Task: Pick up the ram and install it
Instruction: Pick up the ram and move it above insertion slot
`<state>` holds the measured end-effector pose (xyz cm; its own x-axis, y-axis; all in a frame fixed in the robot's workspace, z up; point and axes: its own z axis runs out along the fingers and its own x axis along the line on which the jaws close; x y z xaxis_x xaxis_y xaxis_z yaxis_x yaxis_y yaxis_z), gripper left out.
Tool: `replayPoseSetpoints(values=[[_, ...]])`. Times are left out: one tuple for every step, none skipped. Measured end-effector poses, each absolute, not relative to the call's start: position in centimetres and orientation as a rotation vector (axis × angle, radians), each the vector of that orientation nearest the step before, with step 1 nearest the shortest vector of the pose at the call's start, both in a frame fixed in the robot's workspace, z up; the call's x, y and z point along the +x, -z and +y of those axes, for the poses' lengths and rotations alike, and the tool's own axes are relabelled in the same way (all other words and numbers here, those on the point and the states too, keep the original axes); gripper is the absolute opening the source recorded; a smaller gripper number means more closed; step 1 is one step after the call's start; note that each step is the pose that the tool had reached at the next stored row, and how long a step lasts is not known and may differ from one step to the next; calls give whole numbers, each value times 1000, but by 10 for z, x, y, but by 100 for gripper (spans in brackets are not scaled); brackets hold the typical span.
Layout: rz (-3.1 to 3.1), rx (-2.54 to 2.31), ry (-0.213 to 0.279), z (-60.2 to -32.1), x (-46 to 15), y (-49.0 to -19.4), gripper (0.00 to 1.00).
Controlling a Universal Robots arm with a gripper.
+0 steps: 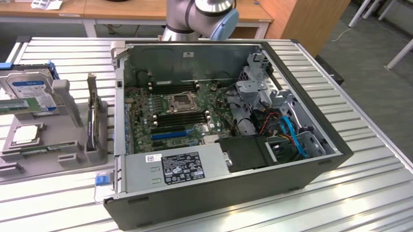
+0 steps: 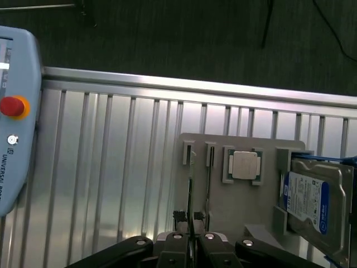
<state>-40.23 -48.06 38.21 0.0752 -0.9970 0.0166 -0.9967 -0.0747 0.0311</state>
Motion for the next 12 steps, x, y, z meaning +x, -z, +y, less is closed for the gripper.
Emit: replayPoseSetpoints(values=[[-2113,2278,13,-481,-402,-387,13],[-2112,2277,12,-481,-402,-391,13],[-2112,2277,11,-481,-402,-396,13],[-2111,2276,10,-481,-402,-400,13],[-2111,2275,9,-481,-402,-402,13],[-2111,2276,9,-481,-402,-402,13],[-2111,2276,9,-481,-402,-402,13],[-2111,2276,9,-481,-402,-402,13],[-2111,2276,9,-481,-402,-402,13],[-2111,2275,9,-481,-402,-402,13],[-2111,2275,9,-480,-400,-402,13],[-2111,2275,9,-480,-398,-402,13]])
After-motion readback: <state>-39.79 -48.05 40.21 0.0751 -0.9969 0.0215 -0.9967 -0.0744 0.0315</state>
